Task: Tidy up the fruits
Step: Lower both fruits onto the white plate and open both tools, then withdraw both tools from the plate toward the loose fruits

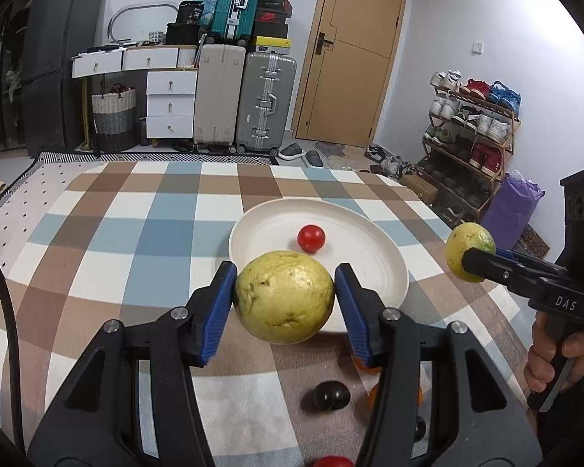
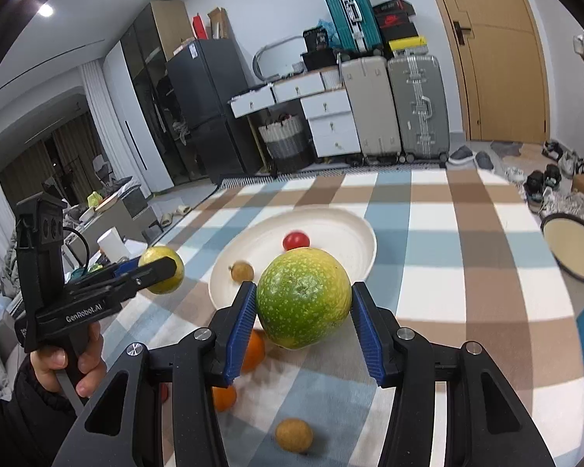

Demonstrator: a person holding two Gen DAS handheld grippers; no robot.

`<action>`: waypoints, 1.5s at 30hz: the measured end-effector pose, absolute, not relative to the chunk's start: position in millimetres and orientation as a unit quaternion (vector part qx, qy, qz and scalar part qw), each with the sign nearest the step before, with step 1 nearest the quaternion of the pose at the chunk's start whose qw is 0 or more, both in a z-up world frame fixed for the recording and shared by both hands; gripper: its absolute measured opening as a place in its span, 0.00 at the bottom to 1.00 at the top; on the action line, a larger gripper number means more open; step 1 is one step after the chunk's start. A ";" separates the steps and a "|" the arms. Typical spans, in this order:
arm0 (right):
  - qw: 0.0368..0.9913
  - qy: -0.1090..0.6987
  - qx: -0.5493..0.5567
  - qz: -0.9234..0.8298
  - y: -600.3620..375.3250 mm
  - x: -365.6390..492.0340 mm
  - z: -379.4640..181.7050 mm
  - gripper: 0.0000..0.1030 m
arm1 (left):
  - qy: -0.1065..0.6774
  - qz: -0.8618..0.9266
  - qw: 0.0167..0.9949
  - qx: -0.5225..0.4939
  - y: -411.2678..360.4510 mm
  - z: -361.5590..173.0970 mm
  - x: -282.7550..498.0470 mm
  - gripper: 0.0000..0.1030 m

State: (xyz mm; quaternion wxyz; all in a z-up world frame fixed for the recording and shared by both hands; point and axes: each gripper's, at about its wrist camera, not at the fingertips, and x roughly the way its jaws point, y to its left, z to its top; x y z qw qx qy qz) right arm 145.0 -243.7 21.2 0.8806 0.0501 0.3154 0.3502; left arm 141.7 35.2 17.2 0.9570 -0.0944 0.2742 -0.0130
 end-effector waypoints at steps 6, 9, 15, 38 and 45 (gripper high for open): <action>0.891 0.303 0.047 0.336 -238.4 158.7 32.6 0.48 | 0.267 -0.015 0.960 -0.085 27.9 24.2 158.5 0.41; 0.894 0.299 0.054 0.330 -238.2 165.5 36.9 0.48 | 0.269 -0.023 0.959 -0.085 25.7 25.3 167.8 0.36; 0.894 0.302 0.053 0.326 -234.1 172.2 32.0 0.48 | 0.279 -0.035 0.957 -0.069 20.3 17.4 173.1 0.35; 0.887 0.333 0.016 0.320 -211.3 178.4 0.9 0.50 | 0.309 -0.017 0.948 -0.075 34.5 -7.3 181.6 0.52; 0.885 0.333 0.024 0.323 -217.2 175.7 -1.8 0.71 | 0.302 -0.010 0.950 -0.076 38.3 -3.2 177.1 0.81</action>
